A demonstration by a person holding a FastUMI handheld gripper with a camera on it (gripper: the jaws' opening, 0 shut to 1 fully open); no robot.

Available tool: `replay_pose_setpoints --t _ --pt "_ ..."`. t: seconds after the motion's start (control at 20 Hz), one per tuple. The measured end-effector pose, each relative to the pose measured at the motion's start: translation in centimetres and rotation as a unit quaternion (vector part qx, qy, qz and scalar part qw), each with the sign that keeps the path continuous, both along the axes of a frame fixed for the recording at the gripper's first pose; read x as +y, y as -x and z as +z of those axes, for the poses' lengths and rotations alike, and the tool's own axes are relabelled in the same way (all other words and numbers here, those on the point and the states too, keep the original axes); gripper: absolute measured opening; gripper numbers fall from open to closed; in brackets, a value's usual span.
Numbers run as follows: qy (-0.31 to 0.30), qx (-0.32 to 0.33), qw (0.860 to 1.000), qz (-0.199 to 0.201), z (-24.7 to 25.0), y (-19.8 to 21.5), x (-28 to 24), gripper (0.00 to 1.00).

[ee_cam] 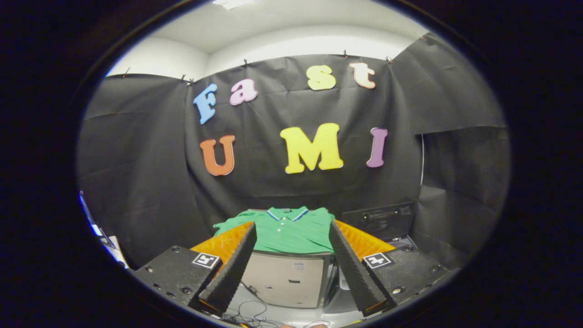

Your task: Put the clothes into the washing machine and then close the washing machine lid.

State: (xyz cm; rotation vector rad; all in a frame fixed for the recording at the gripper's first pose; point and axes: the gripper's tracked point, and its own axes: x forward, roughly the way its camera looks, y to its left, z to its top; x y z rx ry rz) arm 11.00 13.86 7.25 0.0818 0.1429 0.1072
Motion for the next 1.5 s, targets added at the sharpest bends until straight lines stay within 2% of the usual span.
replay_pose_setpoints --t 0.25,0.4,0.75,1.05,1.25,1.4,1.5 --pt "0.019 0.095 0.995 0.012 -1.0 -6.3 3.6 1.00" --pt "0.020 0.168 0.985 0.029 -2.2 -10.4 5.9 1.00" --pt "0.040 0.322 0.945 0.049 -6.0 -19.1 7.3 1.00" --pt "0.067 0.448 0.890 0.050 -11.1 -25.3 7.3 0.98" --pt "0.062 0.498 0.864 0.040 -13.9 -27.9 7.5 0.96" --pt "0.062 0.523 0.850 0.024 -14.7 -28.7 7.4 0.95" --pt "0.087 0.521 0.849 0.017 -14.9 -29.3 7.4 0.94"
